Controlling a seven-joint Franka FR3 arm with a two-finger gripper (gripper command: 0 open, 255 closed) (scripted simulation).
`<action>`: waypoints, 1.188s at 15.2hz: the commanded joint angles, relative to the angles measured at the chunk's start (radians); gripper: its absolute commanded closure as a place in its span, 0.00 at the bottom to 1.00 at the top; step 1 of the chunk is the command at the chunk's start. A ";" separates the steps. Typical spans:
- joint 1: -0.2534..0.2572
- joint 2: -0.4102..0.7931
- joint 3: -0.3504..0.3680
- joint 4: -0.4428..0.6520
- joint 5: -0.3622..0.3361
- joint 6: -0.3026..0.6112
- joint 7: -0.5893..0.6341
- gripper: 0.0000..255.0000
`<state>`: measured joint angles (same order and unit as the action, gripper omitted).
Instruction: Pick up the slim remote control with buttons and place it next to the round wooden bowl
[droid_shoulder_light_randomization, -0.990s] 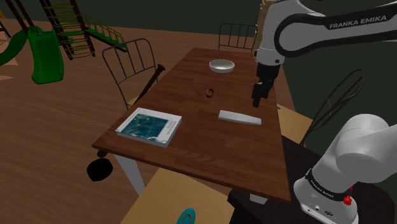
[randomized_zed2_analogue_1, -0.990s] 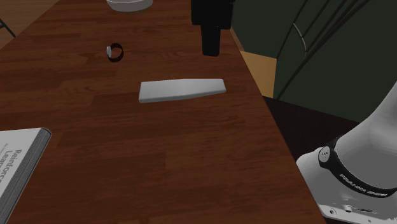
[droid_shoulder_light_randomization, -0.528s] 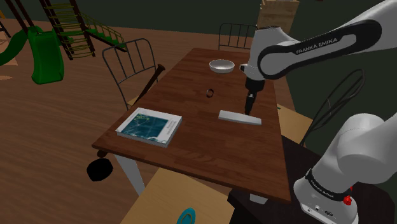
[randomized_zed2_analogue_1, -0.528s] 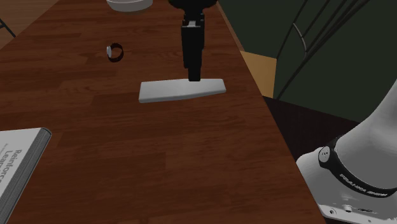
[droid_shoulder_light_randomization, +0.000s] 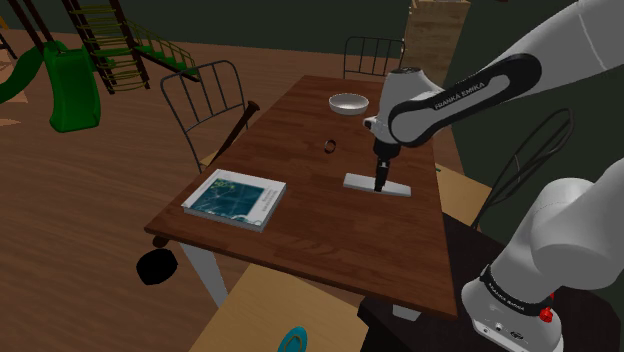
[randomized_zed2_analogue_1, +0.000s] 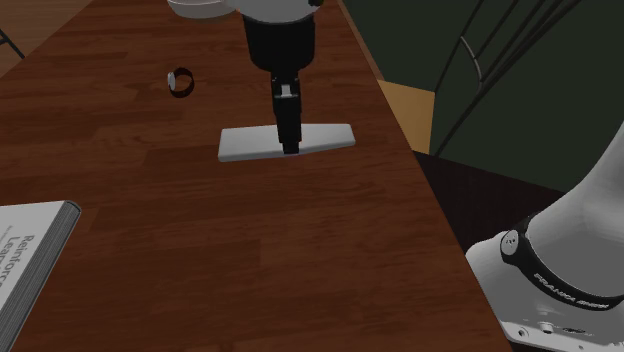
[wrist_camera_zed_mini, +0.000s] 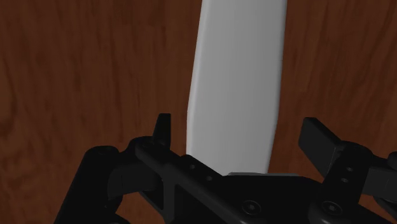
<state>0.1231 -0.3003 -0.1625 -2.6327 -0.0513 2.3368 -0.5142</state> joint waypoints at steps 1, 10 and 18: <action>0.001 0.020 -0.002 -0.012 0.002 0.032 -0.003 0.00; 0.002 0.037 -0.003 -0.020 0.004 0.058 -0.004 0.00; 0.002 0.037 -0.003 -0.020 0.004 0.058 -0.004 1.00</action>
<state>0.1254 -0.2629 -0.1658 -2.6526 -0.0473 2.3948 -0.5186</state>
